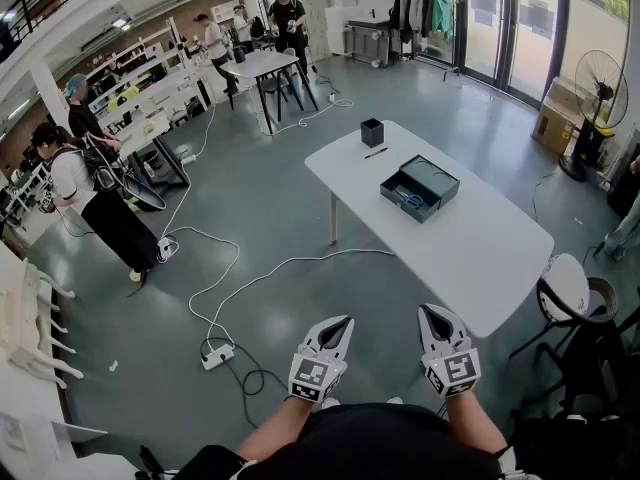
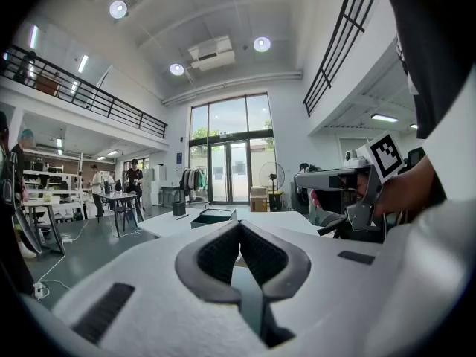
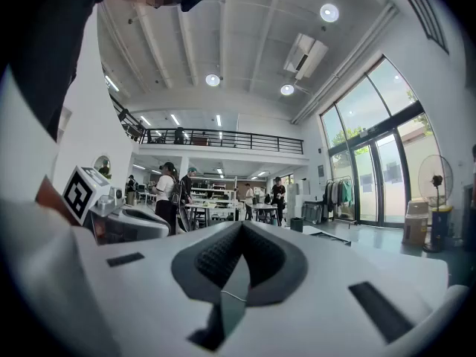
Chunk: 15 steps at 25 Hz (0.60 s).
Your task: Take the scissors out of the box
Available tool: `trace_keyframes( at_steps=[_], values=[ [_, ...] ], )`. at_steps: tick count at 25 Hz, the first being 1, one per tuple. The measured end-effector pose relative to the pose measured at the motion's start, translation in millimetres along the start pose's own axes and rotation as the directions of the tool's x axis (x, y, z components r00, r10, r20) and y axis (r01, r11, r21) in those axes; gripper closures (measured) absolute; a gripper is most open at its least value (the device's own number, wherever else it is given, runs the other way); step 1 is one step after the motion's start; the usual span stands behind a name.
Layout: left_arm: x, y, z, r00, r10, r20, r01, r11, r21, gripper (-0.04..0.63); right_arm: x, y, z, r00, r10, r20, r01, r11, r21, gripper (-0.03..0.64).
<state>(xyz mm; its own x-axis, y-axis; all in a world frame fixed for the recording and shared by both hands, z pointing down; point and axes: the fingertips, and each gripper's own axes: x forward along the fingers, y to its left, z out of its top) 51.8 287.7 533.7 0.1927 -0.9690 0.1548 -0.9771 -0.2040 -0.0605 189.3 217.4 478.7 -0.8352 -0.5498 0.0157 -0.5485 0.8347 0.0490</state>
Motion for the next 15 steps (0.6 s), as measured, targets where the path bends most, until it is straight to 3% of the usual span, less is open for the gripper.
trace_keyframes(
  at_steps=[15],
  values=[
    [3.1, -11.7, 18.4, 0.997, 0.067, 0.028, -0.068, 0.998, 0.011, 0.586, 0.7, -5.4, 13.9, 0.997, 0.063, 0.054, -0.06, 0.997, -0.055, 0.612]
  ],
)
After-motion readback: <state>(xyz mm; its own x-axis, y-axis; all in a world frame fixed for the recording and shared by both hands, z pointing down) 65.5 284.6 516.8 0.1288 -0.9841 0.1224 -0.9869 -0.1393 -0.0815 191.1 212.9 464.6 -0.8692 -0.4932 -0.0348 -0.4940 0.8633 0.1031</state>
